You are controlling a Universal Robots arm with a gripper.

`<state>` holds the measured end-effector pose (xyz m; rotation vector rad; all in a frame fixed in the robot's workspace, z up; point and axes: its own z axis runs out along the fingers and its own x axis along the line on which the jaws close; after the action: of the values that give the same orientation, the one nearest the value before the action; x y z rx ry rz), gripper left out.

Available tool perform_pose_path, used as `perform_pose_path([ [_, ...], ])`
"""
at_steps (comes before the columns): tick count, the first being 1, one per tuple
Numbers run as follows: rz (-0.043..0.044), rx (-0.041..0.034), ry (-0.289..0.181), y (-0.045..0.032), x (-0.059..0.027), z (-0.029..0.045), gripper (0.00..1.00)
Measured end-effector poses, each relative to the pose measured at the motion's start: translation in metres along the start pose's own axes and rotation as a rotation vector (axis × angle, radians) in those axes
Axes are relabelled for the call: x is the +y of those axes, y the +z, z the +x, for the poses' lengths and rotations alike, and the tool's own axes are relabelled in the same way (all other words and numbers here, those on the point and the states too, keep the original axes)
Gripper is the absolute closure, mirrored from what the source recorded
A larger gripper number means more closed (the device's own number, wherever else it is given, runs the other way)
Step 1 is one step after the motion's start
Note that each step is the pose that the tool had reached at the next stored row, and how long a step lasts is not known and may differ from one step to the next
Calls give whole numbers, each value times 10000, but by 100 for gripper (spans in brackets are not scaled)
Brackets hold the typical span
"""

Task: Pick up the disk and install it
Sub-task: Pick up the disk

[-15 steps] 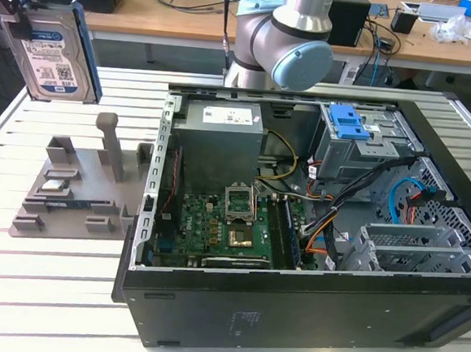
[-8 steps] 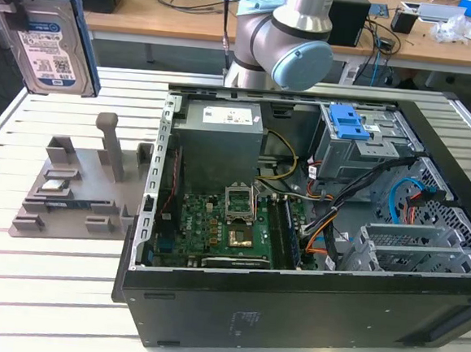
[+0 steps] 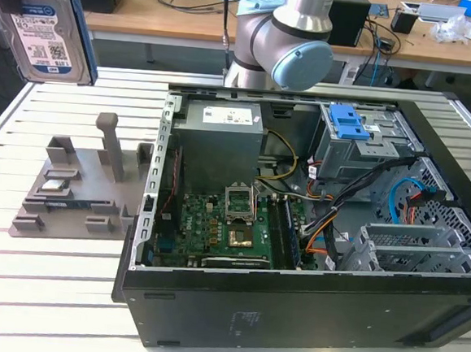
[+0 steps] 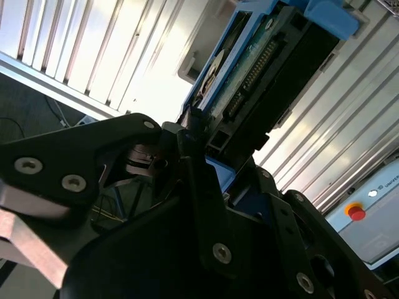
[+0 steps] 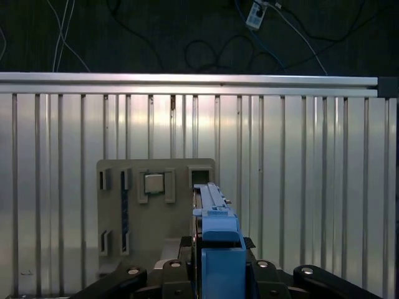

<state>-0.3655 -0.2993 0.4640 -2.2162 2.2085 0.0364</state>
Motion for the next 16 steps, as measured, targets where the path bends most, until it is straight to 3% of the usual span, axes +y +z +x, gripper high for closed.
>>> perform_pose_path([
  [16,-1,0,0,-304,2,-8,63],
])
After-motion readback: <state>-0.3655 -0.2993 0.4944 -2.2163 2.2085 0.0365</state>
